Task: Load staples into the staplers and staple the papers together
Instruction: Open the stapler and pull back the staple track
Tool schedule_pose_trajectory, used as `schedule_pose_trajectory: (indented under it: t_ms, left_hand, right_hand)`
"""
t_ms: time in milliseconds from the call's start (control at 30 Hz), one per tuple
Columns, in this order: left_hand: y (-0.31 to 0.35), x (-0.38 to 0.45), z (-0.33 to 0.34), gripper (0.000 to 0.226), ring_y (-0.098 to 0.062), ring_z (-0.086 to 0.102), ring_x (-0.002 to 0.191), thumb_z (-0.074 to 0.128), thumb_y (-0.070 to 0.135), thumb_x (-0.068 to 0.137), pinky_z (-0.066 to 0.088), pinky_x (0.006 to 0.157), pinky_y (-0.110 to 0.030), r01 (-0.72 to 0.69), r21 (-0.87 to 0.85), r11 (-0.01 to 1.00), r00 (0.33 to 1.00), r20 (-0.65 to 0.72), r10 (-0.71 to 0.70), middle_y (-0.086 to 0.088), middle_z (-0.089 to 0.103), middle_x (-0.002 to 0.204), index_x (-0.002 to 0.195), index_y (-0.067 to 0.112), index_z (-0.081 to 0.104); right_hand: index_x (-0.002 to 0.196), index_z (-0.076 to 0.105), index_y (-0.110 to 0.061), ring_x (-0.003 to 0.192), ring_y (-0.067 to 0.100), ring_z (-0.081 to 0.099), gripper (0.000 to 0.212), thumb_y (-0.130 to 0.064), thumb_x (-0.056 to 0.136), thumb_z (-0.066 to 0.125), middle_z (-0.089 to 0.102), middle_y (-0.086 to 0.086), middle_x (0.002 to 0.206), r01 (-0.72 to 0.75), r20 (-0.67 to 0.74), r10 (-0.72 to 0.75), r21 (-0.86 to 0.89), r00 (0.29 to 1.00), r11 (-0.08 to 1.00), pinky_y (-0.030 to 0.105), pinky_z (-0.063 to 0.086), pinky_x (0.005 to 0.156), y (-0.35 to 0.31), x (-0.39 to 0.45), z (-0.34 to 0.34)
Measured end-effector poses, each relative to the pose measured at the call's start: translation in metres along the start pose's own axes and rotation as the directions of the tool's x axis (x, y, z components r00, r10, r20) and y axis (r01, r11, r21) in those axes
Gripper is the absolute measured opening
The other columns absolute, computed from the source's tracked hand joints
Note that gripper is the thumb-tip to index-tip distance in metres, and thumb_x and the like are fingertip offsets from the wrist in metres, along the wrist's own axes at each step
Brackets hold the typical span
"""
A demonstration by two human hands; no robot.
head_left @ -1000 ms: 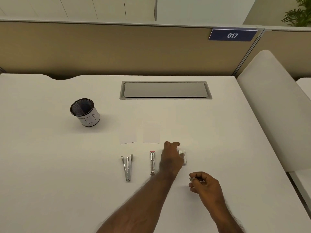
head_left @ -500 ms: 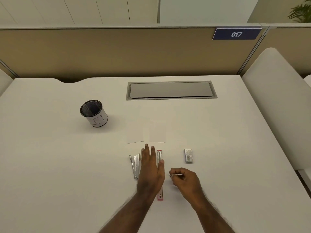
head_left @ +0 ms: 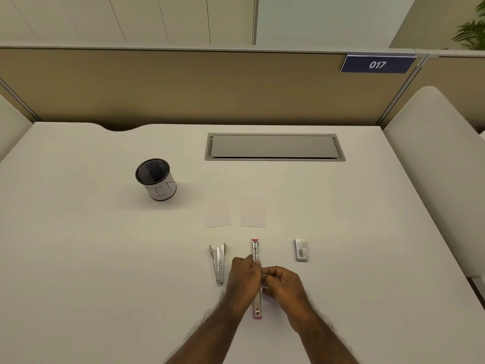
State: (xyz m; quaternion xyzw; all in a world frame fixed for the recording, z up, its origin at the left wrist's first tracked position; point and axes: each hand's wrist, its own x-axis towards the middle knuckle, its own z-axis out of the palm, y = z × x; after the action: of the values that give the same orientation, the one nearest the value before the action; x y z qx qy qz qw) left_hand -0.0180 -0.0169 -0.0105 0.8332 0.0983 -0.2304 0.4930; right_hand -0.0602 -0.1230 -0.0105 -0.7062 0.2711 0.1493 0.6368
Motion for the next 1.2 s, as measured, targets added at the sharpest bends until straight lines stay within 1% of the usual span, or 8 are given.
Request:
schedule_pose_trajectory:
  t_ms: [167,300,400,533,700,833,1033,1200]
  left_hand:
    - [0.004,0.002,-0.007,0.029,-0.033,0.063,0.096,0.036,0.012,0.096,0.056,0.083,-0.052,0.126,-0.224,0.966,0.991,-0.005,-0.131,-0.014,0.064,0.101,0.093,0.013,0.065]
    - [0.003,0.000,-0.010,0.029,-0.031,0.068,0.095,0.039,0.004,0.093,0.060,0.071,-0.038,0.199,-0.344,0.918,0.980,0.055,-0.192,-0.013,0.068,0.103,0.103,0.015,0.064]
    - [0.000,0.003,-0.011,0.027,-0.029,0.068,0.096,0.043,0.003,0.092,0.059,0.076,-0.039,0.220,-0.361,0.906,0.976,0.075,-0.207,-0.012,0.068,0.106,0.109,0.014,0.062]
    - [-0.001,0.002,-0.017,0.018,-0.020,0.068,0.076,0.053,0.009,0.093,0.055,0.064,-0.030,0.264,-0.442,0.857,0.963,0.177,-0.206,-0.014,0.074,0.101,0.106,0.010,0.065]
    - [-0.001,-0.001,-0.024,0.017,-0.016,0.069,0.073,0.061,0.009,0.093,0.054,0.061,-0.027,0.296,-0.561,0.774,0.943,0.302,-0.141,-0.005,0.077,0.099,0.110,0.010,0.059]
    - [0.000,-0.004,-0.029,0.030,-0.023,0.070,0.079,0.066,0.009,0.090,0.057,0.069,-0.033,0.320,-0.641,0.698,0.923,0.378,-0.075,-0.009,0.075,0.106,0.119,0.012,0.058]
    - [0.006,-0.009,-0.032,0.043,-0.026,0.070,0.086,0.076,0.016,0.080,0.058,0.076,-0.037,0.305,-0.658,0.689,0.901,0.433,0.014,-0.010,0.074,0.106,0.121,0.014,0.063]
    - [0.012,-0.012,-0.033,0.042,-0.025,0.069,0.087,0.079,0.021,0.077,0.057,0.077,-0.037,0.273,-0.659,0.701,0.889,0.452,0.078,-0.012,0.073,0.106,0.118,0.017,0.068]
  right_hand:
    - [0.101,0.073,-0.011,0.092,0.027,0.070,0.014,-0.014,0.093,0.062,0.075,0.008,0.095,-0.017,-0.025,0.017,-0.014,1.000,1.000,0.038,0.059,0.087,0.001,0.002,0.000]
    - [0.094,0.076,-0.017,0.087,0.021,0.073,0.012,-0.011,0.088,0.067,0.077,0.000,0.086,-0.003,-0.011,0.004,0.071,1.000,0.997,0.032,0.061,0.080,-0.002,0.001,-0.007]
    - [0.093,0.076,-0.017,0.086,0.020,0.073,0.012,-0.010,0.087,0.068,0.077,0.000,0.087,0.004,0.005,-0.004,0.084,1.000,0.996,0.032,0.061,0.079,-0.004,0.000,-0.009]
    - [0.092,0.076,-0.013,0.089,0.022,0.074,0.012,-0.007,0.086,0.067,0.077,0.006,0.090,-0.016,0.060,0.008,0.140,0.998,0.990,0.032,0.060,0.078,-0.010,-0.003,-0.016]
    - [0.094,0.075,-0.010,0.086,0.022,0.074,0.011,-0.006,0.088,0.066,0.077,0.008,0.090,-0.021,0.096,0.006,0.159,0.995,0.987,0.027,0.059,0.069,-0.020,-0.010,-0.032]
    - [0.091,0.076,-0.011,0.072,0.022,0.070,0.013,-0.002,0.086,0.068,0.076,0.009,0.083,0.064,0.011,-0.065,0.076,0.998,0.995,0.030,0.059,0.064,-0.034,-0.010,-0.044]
    - [0.087,0.078,-0.017,0.070,0.019,0.073,0.015,-0.004,0.081,0.073,0.076,0.006,0.075,0.184,0.002,-0.184,-0.039,0.983,0.982,0.025,0.060,0.066,-0.062,-0.011,-0.050]
    - [0.081,0.075,-0.030,0.072,0.003,0.068,0.016,-0.015,0.080,0.076,0.072,-0.013,0.073,0.325,-0.018,-0.358,-0.374,0.934,0.868,0.015,0.055,0.065,-0.075,-0.013,-0.045]
